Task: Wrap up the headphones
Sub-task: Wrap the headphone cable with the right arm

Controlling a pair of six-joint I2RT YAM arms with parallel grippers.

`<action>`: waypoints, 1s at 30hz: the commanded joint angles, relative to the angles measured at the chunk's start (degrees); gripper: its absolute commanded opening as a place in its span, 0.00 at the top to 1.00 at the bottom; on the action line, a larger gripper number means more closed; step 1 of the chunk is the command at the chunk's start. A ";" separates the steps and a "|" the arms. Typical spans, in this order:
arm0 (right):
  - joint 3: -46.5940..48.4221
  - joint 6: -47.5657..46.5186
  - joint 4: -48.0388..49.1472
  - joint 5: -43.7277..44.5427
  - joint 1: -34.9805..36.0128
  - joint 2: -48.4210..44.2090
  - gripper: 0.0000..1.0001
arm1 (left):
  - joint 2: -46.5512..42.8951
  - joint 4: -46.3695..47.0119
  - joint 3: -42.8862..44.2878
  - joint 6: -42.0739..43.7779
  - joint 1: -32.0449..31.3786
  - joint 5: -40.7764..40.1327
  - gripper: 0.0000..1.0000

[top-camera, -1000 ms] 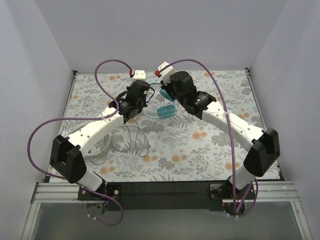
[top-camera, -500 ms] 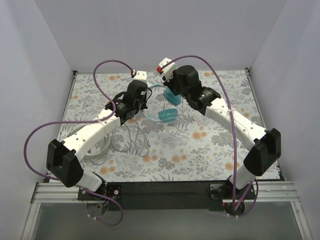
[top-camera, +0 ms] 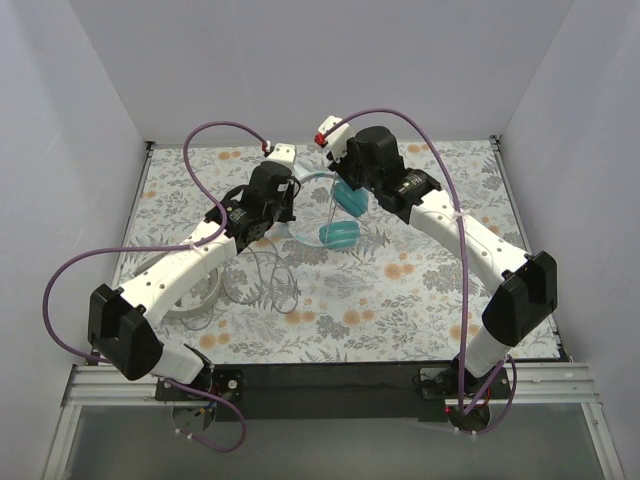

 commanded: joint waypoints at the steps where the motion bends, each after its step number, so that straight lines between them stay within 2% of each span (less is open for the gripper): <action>1: 5.04 -1.08 0.07 -0.23 -0.42 0.85 0.85 | -2.37 1.56 0.38 -0.39 -0.27 3.64 1.00; 8: 5.15 -1.43 -0.81 1.88 -1.20 1.65 0.86 | -1.49 1.03 0.90 -1.19 -0.36 3.73 1.00; 14: 2.07 1.64 0.59 -2.77 -4.37 -0.11 0.86 | -3.34 1.12 0.29 -2.33 -0.36 5.14 1.00; 21: -2.42 5.60 4.19 -18.40 -8.94 -2.92 0.86 | -5.71 1.73 -0.76 -3.47 -0.36 8.73 1.00; 30: -8.12 11.66 11.12 -32.02 -15.00 -5.55 0.86 | -7.56 1.03 1.34 -4.96 -0.36 9.62 1.00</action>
